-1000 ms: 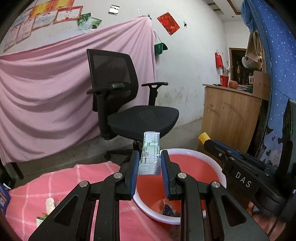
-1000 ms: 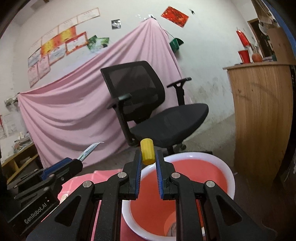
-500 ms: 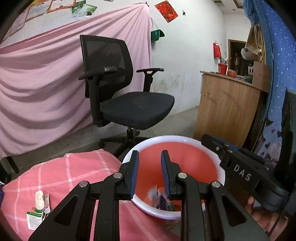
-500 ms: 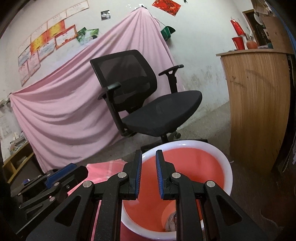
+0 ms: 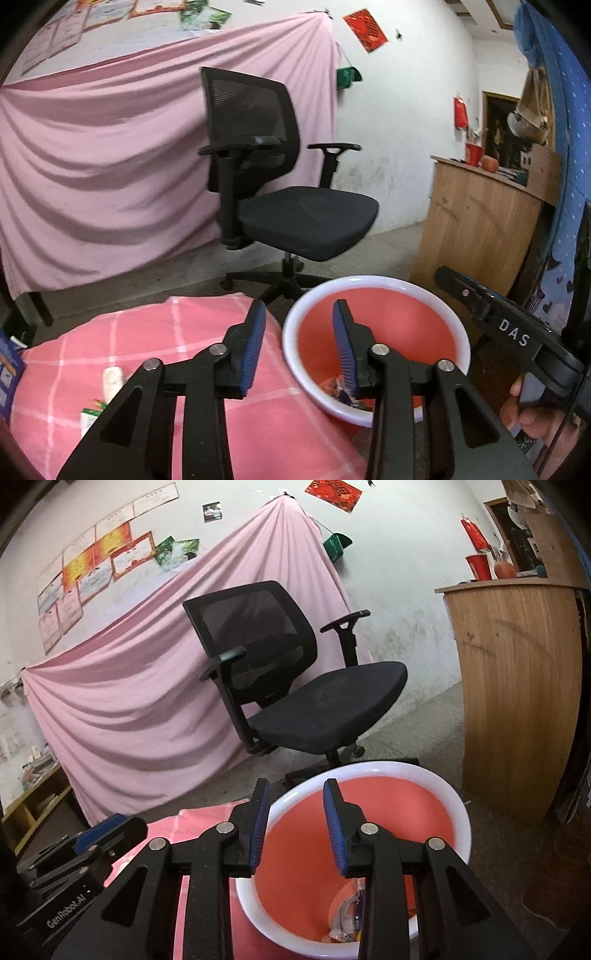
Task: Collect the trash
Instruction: 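Move both open tools back over the remaining trash on the table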
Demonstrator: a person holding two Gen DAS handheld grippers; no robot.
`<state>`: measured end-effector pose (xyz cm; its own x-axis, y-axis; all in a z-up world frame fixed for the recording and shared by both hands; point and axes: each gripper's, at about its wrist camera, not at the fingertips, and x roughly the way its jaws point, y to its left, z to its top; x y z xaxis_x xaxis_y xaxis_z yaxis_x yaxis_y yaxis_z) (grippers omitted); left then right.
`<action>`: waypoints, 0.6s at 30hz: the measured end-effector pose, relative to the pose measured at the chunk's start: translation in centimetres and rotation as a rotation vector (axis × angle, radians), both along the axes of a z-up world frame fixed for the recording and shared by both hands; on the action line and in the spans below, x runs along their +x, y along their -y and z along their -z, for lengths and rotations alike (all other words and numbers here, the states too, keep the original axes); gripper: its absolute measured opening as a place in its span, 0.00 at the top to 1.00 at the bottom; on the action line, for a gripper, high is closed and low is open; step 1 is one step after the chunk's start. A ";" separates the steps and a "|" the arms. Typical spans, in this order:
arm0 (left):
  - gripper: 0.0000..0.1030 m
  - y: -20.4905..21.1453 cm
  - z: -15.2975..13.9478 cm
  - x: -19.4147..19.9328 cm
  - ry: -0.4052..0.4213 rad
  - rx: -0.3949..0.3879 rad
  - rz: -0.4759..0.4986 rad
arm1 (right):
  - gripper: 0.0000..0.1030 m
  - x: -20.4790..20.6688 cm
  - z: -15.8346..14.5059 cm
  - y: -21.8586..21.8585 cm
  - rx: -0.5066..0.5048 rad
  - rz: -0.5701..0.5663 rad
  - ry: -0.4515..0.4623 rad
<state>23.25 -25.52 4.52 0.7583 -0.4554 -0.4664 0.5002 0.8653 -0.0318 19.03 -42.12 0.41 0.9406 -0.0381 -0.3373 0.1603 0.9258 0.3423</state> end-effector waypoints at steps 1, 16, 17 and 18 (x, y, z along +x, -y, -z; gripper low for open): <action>0.67 -0.7 -0.2 0.0 0.003 -0.003 -0.015 | 0.64 0.0 -0.2 -0.3 -0.003 -0.006 0.008; 0.02 -13.7 -2.7 -2.3 0.142 -0.105 -0.348 | 0.04 -0.4 -2.3 -6.9 -0.079 -0.085 0.200; 0.02 -14.5 -2.7 -2.5 0.147 -0.106 -0.356 | 0.00 -0.7 -2.4 -7.3 -0.085 -0.090 0.223; 0.02 -15.3 -2.6 -2.9 0.156 -0.106 -0.367 | 0.00 -0.8 -2.5 -7.6 -0.089 -0.095 0.237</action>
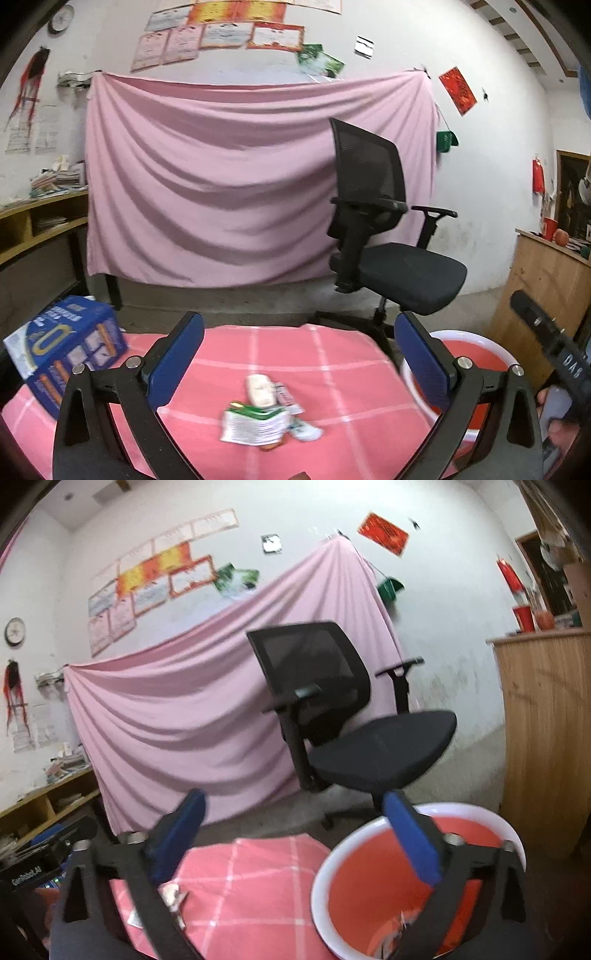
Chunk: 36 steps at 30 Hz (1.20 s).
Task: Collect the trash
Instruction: 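Move both open tools back over the remaining trash on the table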
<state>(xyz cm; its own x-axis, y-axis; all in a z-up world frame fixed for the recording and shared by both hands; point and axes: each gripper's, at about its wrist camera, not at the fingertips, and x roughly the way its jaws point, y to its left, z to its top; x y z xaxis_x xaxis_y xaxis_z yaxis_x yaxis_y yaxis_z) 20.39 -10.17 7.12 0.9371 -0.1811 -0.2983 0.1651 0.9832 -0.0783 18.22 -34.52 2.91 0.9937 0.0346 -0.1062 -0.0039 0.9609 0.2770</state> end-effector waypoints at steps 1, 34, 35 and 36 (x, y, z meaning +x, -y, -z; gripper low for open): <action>0.02 -0.7 0.1 -0.3 0.006 0.003 -0.011 | 0.00 -0.2 -0.1 -0.4 -0.006 -0.010 0.018; 0.02 -10.5 6.4 -1.2 -0.184 0.006 -0.172 | 0.07 3.9 3.9 -11.9 -0.313 -0.277 -0.216; 0.02 -10.4 6.7 -0.9 -0.207 0.006 -0.161 | 0.14 4.5 4.3 -11.9 -0.309 -0.291 -0.253; 0.03 -10.3 7.0 -0.5 -0.230 0.004 -0.152 | 0.19 4.8 4.6 -12.0 -0.309 -0.300 -0.282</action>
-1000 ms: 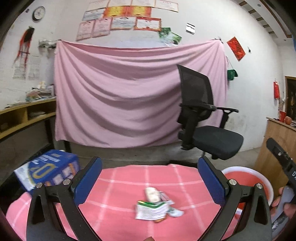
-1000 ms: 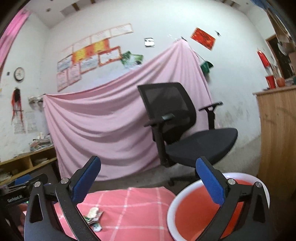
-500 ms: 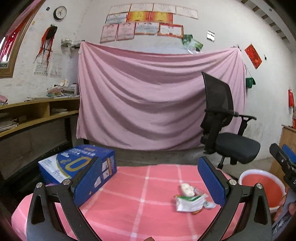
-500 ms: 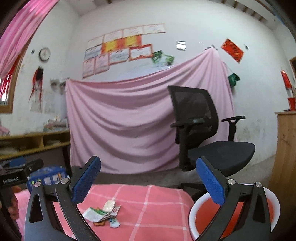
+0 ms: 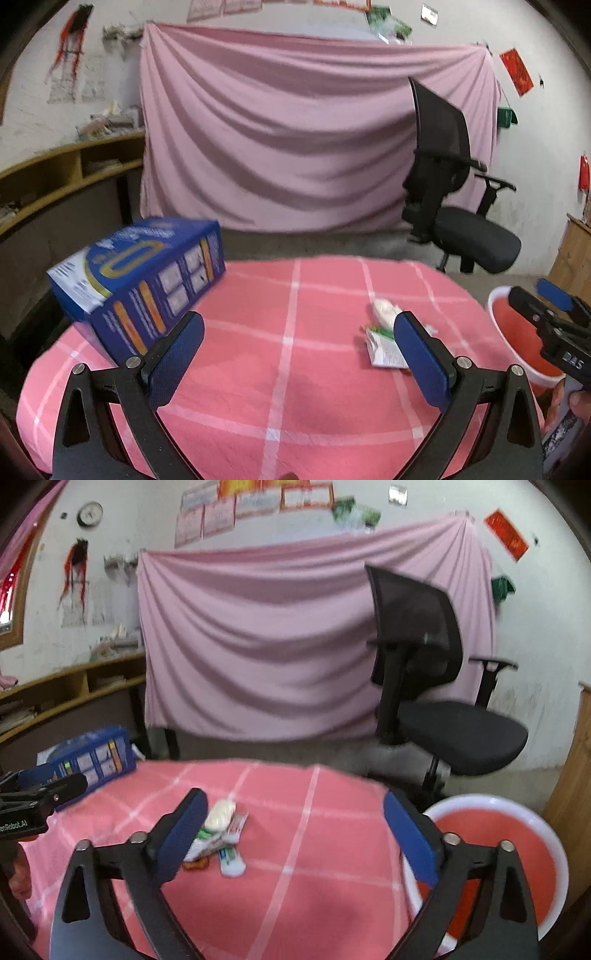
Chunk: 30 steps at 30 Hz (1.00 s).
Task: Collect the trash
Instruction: 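Move both open tools back over the remaining trash on the table, then grasp the green-white wrapper with left tool while right grasps the toothpaste tube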
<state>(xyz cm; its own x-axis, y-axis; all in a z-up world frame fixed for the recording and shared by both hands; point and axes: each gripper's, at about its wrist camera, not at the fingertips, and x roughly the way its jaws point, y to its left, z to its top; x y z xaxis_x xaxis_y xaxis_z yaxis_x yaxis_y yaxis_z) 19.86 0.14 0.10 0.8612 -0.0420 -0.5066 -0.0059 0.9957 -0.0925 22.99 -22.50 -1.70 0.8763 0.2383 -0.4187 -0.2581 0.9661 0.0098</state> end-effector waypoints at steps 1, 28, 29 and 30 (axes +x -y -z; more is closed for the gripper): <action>0.05 0.0 0.2 0.4 -0.017 -0.005 0.006 | 0.21 0.3 0.3 -0.1 -0.005 -0.004 -0.030; 0.52 2.1 3.2 4.6 -0.303 -0.071 0.204 | 0.79 4.0 5.4 -4.3 -0.144 -0.239 -0.430; 0.52 2.2 3.3 4.8 -0.312 -0.084 0.210 | 0.79 3.9 5.4 -4.1 -0.144 -0.234 -0.429; 0.52 2.2 3.3 5.0 -0.321 -0.099 0.216 | 0.79 4.0 5.3 -4.0 -0.147 -0.228 -0.426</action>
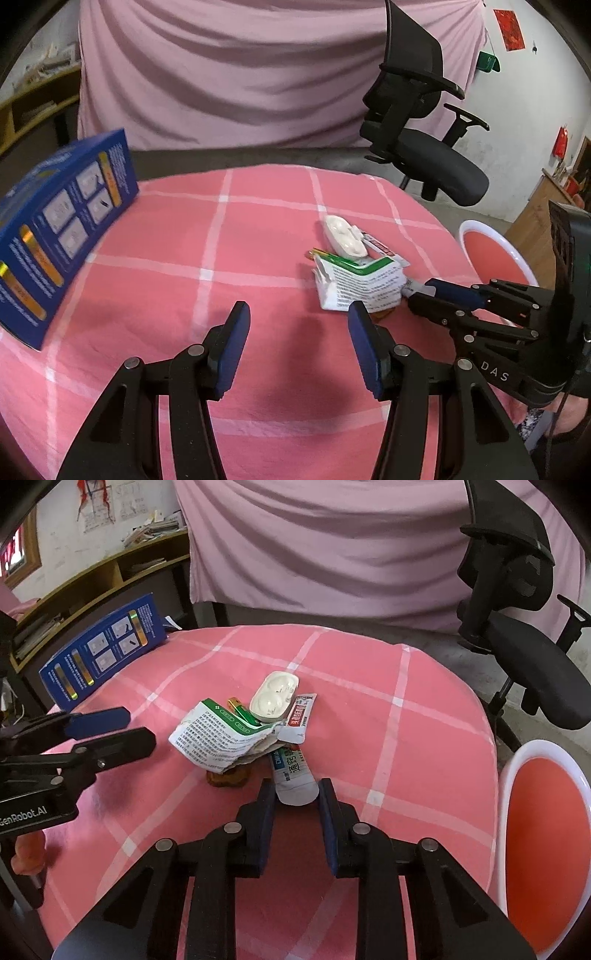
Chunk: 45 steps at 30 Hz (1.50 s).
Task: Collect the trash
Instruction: 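Grasp the green-white wrapper with left tool while right grasps the toothpaste tube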
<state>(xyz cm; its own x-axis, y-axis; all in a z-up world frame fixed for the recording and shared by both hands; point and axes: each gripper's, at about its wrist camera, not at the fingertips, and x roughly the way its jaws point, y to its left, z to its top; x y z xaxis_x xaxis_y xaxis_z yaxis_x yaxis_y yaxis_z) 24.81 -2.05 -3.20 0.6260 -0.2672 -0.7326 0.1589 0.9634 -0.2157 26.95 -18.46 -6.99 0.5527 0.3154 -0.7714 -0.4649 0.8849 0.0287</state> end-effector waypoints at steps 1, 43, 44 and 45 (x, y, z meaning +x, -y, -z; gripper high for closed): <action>0.52 0.1 0.0 0.2 -0.008 -0.012 0.003 | 0.79 -0.1 -0.1 0.4 -0.004 0.011 0.007; 0.98 4.7 -3.6 -1.2 0.116 -0.042 0.036 | 0.80 -2.7 -3.5 5.4 0.125 0.166 0.222; 0.98 5.0 -3.7 -1.7 0.137 -0.025 0.036 | 0.80 -2.9 -3.6 5.5 0.133 0.171 0.234; 0.98 5.3 -4.0 -2.1 0.163 -0.009 0.038 | 0.80 -3.0 -3.8 5.6 0.138 0.174 0.243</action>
<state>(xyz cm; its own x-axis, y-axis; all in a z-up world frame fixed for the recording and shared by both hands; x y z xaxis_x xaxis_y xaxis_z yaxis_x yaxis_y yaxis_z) 22.72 -7.38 0.77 0.7258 -0.2994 -0.6194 0.2293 0.9541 -0.1925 23.97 -24.08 -3.23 0.7704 0.2919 -0.5668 -0.3147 0.9473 0.0602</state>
